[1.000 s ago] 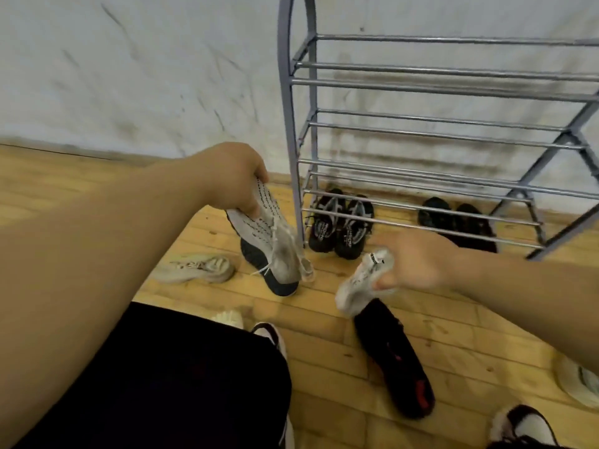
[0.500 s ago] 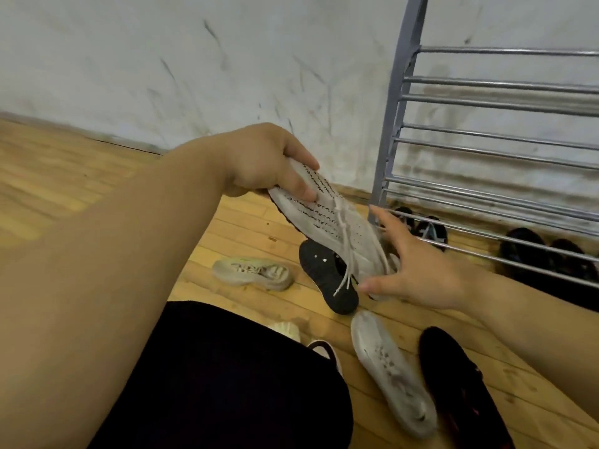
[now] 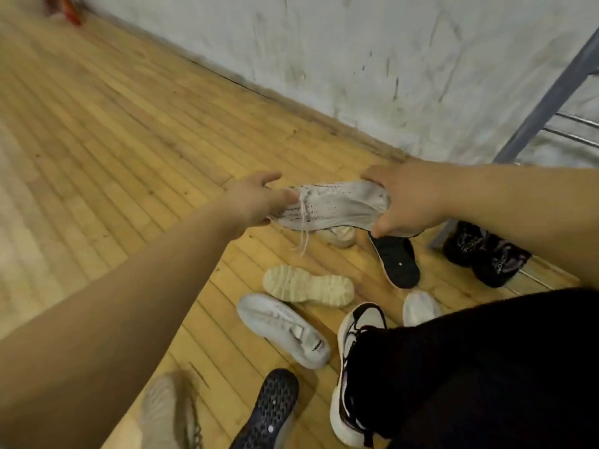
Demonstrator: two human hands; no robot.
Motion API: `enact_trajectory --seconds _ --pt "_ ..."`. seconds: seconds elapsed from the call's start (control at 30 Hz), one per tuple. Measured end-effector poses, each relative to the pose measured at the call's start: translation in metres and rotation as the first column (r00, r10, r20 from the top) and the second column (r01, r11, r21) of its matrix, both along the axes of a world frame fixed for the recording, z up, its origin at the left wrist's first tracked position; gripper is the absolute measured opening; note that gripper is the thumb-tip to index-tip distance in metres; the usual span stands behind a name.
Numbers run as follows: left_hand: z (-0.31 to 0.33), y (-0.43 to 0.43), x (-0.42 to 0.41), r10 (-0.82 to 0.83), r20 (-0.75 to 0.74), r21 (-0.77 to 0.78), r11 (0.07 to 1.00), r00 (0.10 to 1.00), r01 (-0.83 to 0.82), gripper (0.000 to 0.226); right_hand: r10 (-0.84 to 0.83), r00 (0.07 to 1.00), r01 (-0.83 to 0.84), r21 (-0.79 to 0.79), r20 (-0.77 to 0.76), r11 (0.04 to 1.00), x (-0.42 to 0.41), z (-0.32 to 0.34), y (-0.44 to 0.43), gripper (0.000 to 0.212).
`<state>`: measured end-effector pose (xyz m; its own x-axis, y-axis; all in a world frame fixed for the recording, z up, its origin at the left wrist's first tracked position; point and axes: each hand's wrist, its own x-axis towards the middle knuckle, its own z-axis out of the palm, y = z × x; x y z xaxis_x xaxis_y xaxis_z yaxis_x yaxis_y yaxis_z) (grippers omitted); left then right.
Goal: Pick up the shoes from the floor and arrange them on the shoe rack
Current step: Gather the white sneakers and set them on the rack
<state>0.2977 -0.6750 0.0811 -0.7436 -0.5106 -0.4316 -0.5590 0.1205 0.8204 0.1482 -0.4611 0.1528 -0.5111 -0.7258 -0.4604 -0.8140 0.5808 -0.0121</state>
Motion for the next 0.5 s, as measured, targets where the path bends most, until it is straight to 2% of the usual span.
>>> enact_trajectory --seconds 0.07,0.17,0.3,0.4,0.5 --pt "-0.029 0.001 0.029 -0.031 0.077 0.032 0.999 0.997 0.029 0.077 0.054 0.998 -0.056 0.095 0.021 0.994 0.021 -0.011 -0.012 0.111" --pt "-0.075 0.010 0.062 0.043 0.107 0.042 0.998 0.993 -0.048 0.078 0.099 0.994 -0.103 0.154 0.036 0.983 0.050 -0.047 -0.018 0.104" --pt "-0.124 0.029 0.095 0.185 0.173 0.019 0.981 0.967 -0.191 0.096 0.003 0.998 -0.020 0.247 0.068 0.969 0.057 -0.083 -0.015 0.095" --pt "-0.158 0.058 0.113 0.214 0.250 -0.013 0.976 0.944 -0.218 0.085 -0.050 0.998 0.040 0.256 0.034 0.966 0.051 -0.090 -0.010 0.103" --pt "-0.183 0.084 0.118 0.131 0.287 0.007 0.990 0.949 -0.139 0.076 -0.123 0.990 0.099 0.278 0.072 0.956 0.048 -0.097 -0.005 0.103"
